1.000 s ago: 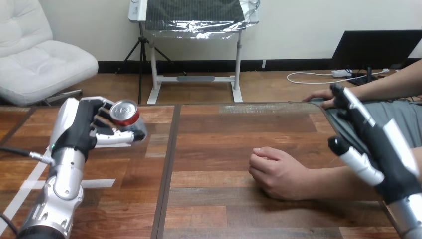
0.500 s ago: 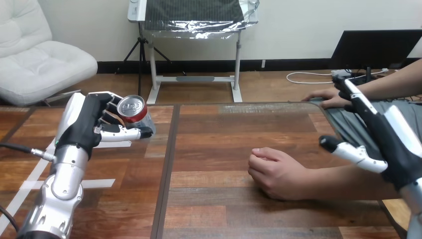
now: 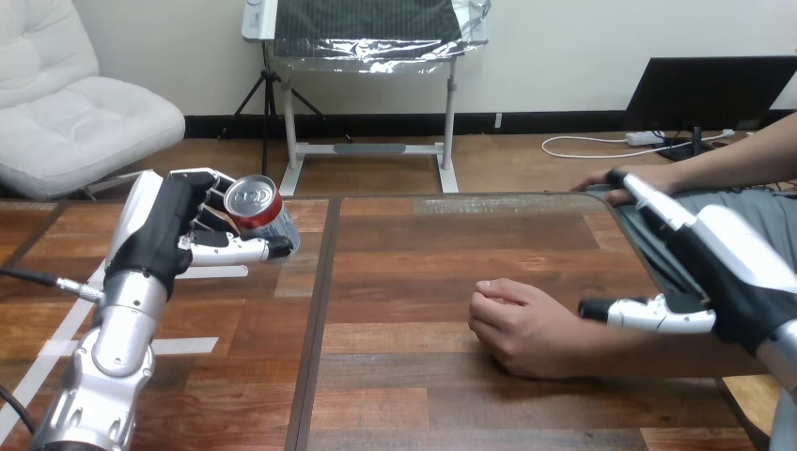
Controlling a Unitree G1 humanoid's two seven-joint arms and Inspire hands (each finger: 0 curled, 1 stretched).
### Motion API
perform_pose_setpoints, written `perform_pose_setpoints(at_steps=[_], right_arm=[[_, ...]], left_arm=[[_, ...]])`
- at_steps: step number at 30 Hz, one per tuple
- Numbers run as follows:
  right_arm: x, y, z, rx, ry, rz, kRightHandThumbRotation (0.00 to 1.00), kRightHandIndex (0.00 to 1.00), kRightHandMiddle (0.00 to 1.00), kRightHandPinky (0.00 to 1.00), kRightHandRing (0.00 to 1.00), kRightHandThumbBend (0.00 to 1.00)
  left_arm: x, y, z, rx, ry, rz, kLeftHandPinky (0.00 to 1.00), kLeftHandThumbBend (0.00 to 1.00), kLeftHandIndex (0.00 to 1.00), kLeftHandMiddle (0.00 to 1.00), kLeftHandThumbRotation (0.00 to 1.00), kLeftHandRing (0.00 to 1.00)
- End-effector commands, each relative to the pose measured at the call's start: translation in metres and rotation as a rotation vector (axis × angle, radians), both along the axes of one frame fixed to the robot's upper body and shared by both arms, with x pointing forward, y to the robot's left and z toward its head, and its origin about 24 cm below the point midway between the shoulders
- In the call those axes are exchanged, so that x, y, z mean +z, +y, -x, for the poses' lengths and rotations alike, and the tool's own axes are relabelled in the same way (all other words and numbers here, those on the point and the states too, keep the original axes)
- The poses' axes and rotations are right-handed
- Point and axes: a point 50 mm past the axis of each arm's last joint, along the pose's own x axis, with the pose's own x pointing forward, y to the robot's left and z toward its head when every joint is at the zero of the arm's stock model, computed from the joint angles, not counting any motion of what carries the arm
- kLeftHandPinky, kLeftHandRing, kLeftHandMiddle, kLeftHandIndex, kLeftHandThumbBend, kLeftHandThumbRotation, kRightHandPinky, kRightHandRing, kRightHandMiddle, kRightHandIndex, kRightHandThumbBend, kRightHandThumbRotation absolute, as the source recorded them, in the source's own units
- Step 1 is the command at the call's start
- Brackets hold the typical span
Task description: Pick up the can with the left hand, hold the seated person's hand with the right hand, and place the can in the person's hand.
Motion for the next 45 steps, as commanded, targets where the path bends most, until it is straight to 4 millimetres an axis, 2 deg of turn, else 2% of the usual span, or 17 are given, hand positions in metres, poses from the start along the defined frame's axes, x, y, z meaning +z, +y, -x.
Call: perform_pose_setpoints(at_steps=[1,11,25,45], right_arm=[[0.022,0.001,-0.019,0.031,-0.06,0.069,0.64,0.99,0.99,0.97,0.98,0.99],[0.017,-0.002,-0.027,0.05,-0.001,0.185,0.6,0.95,0.96,0.93,0.94,1.0],[0.009,-0.006,-0.037,0.038,0.121,0.363,0.56,0.96,0.97,0.99,0.96,1.0],[-0.003,-0.012,-0.042,0.029,0.219,0.519,0.53,0.95,0.95,0.99,0.95,1.0]], left_arm=[[0.033,-0.006,-0.009,-0.028,-0.125,0.024,0.41,0.64,0.46,0.46,0.0,0.43],[0.037,-0.009,-0.008,-0.052,-0.129,0.028,0.4,0.64,0.46,0.45,0.0,0.43],[0.04,-0.012,-0.006,-0.066,-0.133,0.031,0.4,0.64,0.46,0.45,0.0,0.42],[0.04,-0.012,-0.005,-0.068,-0.119,0.033,0.39,0.63,0.46,0.45,0.0,0.42]])
